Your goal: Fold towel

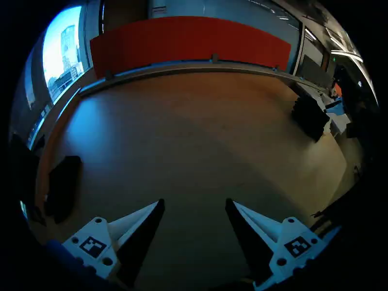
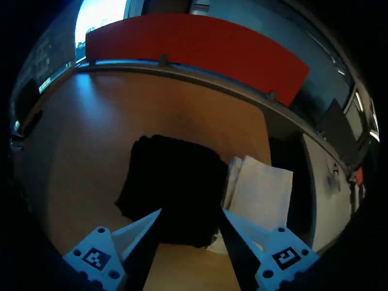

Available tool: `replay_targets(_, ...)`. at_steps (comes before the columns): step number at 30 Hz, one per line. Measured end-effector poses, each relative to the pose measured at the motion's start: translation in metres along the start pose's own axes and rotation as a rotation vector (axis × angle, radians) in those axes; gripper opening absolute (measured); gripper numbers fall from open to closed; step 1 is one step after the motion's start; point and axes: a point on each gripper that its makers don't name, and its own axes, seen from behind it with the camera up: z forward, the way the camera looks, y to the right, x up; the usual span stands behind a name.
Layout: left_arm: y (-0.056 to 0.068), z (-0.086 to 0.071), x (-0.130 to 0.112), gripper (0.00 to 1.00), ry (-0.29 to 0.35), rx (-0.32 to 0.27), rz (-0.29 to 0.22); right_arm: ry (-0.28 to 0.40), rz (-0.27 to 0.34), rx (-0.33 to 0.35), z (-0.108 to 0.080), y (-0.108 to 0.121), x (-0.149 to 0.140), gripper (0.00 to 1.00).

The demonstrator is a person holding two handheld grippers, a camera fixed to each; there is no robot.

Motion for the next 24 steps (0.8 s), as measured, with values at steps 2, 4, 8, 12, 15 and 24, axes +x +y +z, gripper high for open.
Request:
replay_targets(2,-0.002,-0.001,-0.001,0.93,0.0,0.005,-0.005,0.008,0.005,0.008,0.005,-0.003,0.009,0.75)
replay_targets(4,-0.004,-0.002,-0.002,0.93,0.0,0.011,-0.009,0.018,0.01,0.018,0.01,-0.007,0.018,0.75)
replay_targets(8,-0.008,-0.005,-0.004,0.93,-0.002,0.023,-0.017,0.033,0.02,0.033,0.022,-0.013,0.036,0.75)
replay_targets(12,-0.012,-0.007,-0.006,0.93,-0.005,0.034,-0.026,0.037,0.025,0.034,0.032,-0.015,0.046,0.75)
replay_targets(15,-0.016,-0.009,-0.007,0.93,-0.006,0.042,-0.034,0.035,0.029,0.032,0.038,-0.014,0.05,0.75)
replay_targets(24,-0.023,-0.01,-0.009,0.93,-0.012,0.059,-0.047,0.018,0.041,0.028,0.053,-0.009,0.052,0.75)
